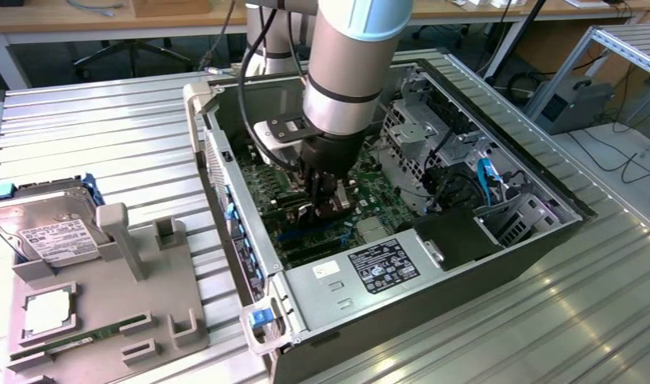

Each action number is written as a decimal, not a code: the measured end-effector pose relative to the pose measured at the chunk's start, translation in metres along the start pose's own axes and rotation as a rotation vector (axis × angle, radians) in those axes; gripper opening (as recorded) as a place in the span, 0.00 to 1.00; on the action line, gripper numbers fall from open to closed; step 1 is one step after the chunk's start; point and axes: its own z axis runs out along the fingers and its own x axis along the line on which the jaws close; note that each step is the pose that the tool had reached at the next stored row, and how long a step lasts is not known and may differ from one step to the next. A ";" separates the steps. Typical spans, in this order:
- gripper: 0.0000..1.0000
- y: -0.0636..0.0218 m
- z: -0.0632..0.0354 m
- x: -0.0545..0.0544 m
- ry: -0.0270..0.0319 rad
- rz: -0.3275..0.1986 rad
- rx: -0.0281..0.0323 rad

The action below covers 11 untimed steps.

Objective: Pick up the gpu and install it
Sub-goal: 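Insert the gpu into the slot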

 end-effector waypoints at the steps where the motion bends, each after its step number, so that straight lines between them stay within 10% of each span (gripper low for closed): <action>1: 0.27 0.0000 0.0011 0.000 0.0001 0.000 -0.0001; 11: 0.27 0.0000 0.0040 0.000 0.0000 0.000 -0.0001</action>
